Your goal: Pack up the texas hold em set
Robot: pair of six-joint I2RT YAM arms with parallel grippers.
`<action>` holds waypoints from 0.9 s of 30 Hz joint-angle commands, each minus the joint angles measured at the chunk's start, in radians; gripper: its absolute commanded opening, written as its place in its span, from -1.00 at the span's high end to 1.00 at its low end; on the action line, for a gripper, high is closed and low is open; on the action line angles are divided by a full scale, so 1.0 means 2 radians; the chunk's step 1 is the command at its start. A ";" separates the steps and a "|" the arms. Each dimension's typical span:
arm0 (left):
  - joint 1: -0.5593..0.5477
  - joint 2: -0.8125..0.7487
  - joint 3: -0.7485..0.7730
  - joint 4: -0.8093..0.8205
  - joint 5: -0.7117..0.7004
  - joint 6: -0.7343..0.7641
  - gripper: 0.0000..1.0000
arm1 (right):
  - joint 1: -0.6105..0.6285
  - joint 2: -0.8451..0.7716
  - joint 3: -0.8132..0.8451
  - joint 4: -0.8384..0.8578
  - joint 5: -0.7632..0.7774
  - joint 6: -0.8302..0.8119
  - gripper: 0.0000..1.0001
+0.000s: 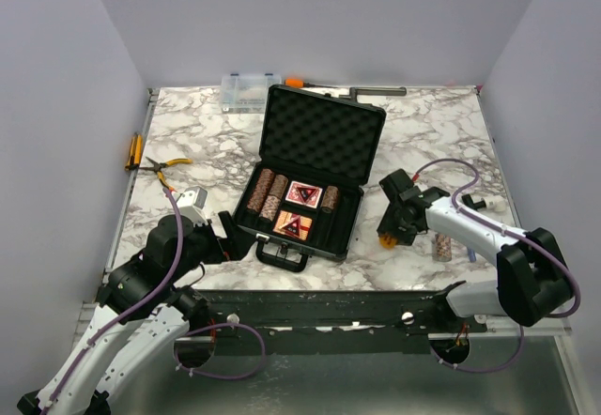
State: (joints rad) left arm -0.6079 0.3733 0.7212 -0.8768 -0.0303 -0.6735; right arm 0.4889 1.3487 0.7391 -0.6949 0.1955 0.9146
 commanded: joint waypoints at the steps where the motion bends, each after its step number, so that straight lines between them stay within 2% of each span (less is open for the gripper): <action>1: 0.004 -0.001 -0.007 0.000 -0.002 -0.002 -0.97 | -0.001 -0.015 0.017 -0.017 -0.001 -0.006 0.29; 16: 0.006 -0.002 -0.007 0.000 -0.001 -0.001 -0.97 | -0.001 -0.020 0.075 -0.043 0.000 -0.025 0.28; 18: 0.006 -0.003 -0.007 0.000 -0.002 -0.001 -0.97 | -0.001 -0.017 0.078 -0.044 -0.001 -0.025 0.13; 22: 0.006 -0.004 -0.008 0.000 -0.002 -0.002 -0.97 | -0.001 -0.003 0.074 -0.035 -0.007 -0.023 -0.32; 27: 0.007 -0.004 -0.007 0.000 -0.002 -0.001 -0.97 | -0.001 0.038 0.085 -0.028 0.004 -0.021 -0.50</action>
State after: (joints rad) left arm -0.6014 0.3733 0.7212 -0.8768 -0.0303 -0.6735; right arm 0.4889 1.3628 0.8783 -0.7528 0.1925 0.8719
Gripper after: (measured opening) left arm 0.985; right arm 0.734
